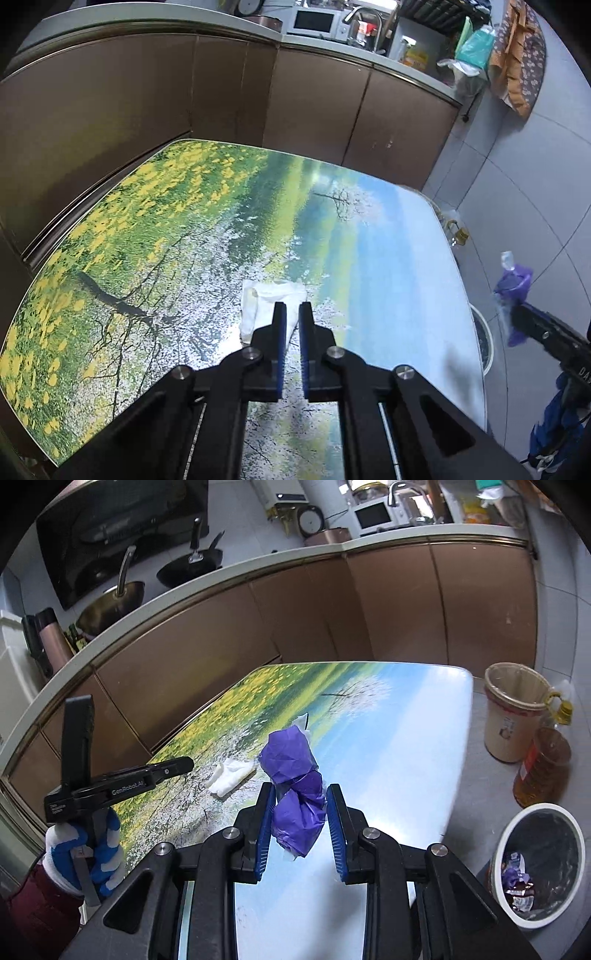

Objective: Collect trash
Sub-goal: 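Carry the tissue and purple wrapper over the trash bin with both tools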

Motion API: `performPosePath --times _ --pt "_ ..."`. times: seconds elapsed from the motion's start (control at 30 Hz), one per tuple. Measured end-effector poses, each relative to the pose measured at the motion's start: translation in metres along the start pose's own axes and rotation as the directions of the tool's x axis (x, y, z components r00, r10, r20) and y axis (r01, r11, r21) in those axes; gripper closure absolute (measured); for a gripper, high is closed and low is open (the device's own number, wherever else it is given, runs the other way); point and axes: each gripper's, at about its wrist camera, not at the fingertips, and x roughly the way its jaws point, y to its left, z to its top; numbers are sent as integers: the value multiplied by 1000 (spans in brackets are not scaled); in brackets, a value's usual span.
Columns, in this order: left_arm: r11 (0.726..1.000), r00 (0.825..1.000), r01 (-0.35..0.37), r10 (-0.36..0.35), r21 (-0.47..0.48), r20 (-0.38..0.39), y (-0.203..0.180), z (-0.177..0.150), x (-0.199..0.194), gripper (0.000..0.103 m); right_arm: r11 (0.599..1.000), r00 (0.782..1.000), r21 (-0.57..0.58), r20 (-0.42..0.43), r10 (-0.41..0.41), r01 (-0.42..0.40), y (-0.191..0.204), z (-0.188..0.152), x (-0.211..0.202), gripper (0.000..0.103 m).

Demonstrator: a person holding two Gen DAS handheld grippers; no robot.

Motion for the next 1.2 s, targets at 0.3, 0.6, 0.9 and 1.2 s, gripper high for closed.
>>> performPosePath --times 0.3,0.6,0.9,1.2 --pt "992 999 -49 51 116 -16 -12 0 35 47 999 1000 35 -4 -15 15 -17 -2 0 75" --pt "983 993 -75 90 168 -82 -15 -3 73 54 998 999 64 -23 -27 29 -32 -5 13 75" --pt "976 991 -89 107 200 -80 -23 -10 74 96 996 999 84 -18 -31 32 -39 -7 11 75" --pt "984 995 -63 75 164 -67 -36 -15 57 99 993 999 106 20 -44 42 -51 -10 -10 75"
